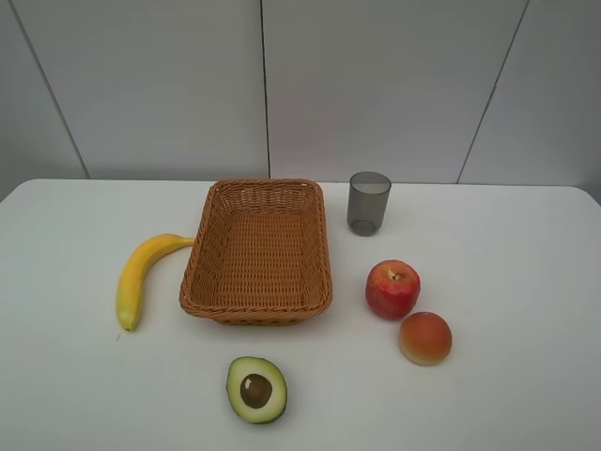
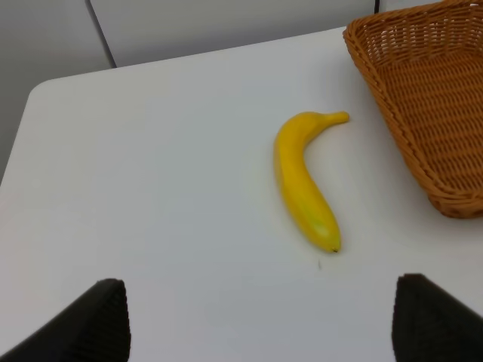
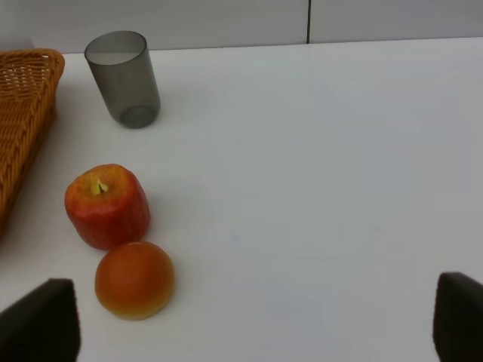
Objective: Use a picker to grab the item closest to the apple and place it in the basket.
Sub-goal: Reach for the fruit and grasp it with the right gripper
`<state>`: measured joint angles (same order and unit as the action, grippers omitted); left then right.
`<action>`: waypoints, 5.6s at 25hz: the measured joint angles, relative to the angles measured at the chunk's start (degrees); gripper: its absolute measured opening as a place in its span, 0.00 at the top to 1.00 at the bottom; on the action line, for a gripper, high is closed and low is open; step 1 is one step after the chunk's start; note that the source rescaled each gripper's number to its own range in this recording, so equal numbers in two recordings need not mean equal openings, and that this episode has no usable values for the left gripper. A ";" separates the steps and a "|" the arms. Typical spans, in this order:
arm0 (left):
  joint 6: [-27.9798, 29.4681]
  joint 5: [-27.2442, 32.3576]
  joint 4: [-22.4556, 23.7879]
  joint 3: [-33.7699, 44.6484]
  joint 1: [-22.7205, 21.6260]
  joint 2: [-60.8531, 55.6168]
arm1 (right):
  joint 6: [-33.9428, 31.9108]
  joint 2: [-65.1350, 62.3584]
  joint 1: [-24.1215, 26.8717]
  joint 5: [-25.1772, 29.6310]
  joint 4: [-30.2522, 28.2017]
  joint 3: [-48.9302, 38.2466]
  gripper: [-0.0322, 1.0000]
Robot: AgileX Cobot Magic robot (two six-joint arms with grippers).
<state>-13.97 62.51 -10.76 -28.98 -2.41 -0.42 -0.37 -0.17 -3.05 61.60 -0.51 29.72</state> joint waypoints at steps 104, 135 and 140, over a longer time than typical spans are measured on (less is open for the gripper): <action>0.00 0.00 0.00 0.00 0.00 0.00 | 1.81 76.39 -21.81 -14.94 4.25 15.38 0.01; 0.00 0.00 0.00 0.00 0.00 0.00 | 1.64 98.39 -21.86 -28.67 3.46 15.44 0.01; 0.00 0.00 0.00 0.00 0.00 0.00 | 1.64 100.71 -21.86 -29.66 3.46 15.44 0.01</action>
<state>-13.97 62.51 -10.76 -28.98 -2.41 -0.42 1.27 100.54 -24.91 31.94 2.95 45.15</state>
